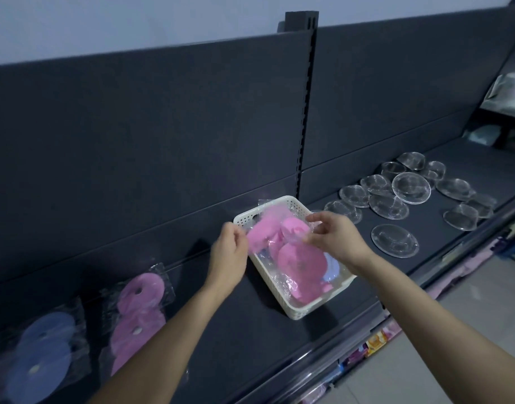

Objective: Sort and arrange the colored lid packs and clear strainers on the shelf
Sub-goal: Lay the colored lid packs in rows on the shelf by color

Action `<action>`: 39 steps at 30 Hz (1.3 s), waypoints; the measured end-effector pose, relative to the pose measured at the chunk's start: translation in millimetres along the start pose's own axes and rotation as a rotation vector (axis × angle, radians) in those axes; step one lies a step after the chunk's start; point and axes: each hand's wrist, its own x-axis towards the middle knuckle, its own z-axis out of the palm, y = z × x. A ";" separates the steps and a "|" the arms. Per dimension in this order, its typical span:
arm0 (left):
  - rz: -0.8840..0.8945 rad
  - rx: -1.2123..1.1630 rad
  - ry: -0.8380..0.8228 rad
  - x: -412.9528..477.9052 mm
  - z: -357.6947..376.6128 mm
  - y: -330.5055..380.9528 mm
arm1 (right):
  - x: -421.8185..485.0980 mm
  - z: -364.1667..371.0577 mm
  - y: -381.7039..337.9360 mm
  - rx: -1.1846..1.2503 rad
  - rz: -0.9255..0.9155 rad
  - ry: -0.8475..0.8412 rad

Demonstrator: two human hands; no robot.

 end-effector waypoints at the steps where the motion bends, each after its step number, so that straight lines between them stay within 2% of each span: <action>1: -0.079 -0.116 0.018 -0.2 -4.0 -1.8 | -1.1 2.7 -0.2 -0.124 -0.018 -0.041; 4: -0.324 -0.438 0.005 -2.5 -14.5 -8.2 | -7.5 13.8 1.1 -0.349 0.040 -0.180; 6: -0.412 -0.572 -0.006 -5.4 -21.0 -11.9 | -12.7 21.7 -3.4 -0.388 0.032 -0.164; 8: -0.459 -0.688 0.002 -8.1 -28.1 -12.9 | -13.3 26.8 -7.2 -0.342 -0.035 -0.062; 11: -0.486 -0.783 0.006 -8.1 -37.9 -16.3 | -13.8 23.4 -15.9 -0.044 -0.048 0.068; 14: -0.457 -0.801 0.026 -6.4 -48.5 -22.4 | -22.3 15.3 -32.7 0.214 -0.043 0.137; 17: -0.414 -0.774 0.071 -4.2 -58.9 -26.3 | -30.8 12.8 -46.0 0.372 -0.060 0.072; 19: -0.392 -0.743 0.107 -4.1 -63.3 -27.2 | -30.2 17.5 -47.6 0.378 -0.059 0.056; 23: -0.348 -0.730 0.207 -2.7 -72.0 -25.7 | -15.6 24.2 -48.1 0.275 -0.052 0.282; 24: -0.337 -0.717 0.238 -1.8 -74.1 -26.8 | -12.0 22.9 -48.3 0.289 -0.053 0.279; 27: -0.305 -0.595 0.264 0.9 -74.9 -28.2 | -8.9 24.8 -53.3 0.273 -0.072 0.048; 30: -0.281 -0.545 0.184 0.7 -64.8 -18.5 | -11.0 39.5 -57.7 0.149 -0.098 -0.118; 33: -0.259 -0.559 0.113 0.6 -55.5 -4.5 | -8.9 49.0 -56.9 0.264 -0.062 -0.239; 35: -0.250 -0.540 0.081 1.2 -52.3 -0.3 | -6.1 48.7 -54.3 0.250 -0.065 -0.247; 39: -0.253 -0.547 0.040 0.6 -46.9 0.3 | -0.7 49.0 -45.1 0.221 -0.048 -0.159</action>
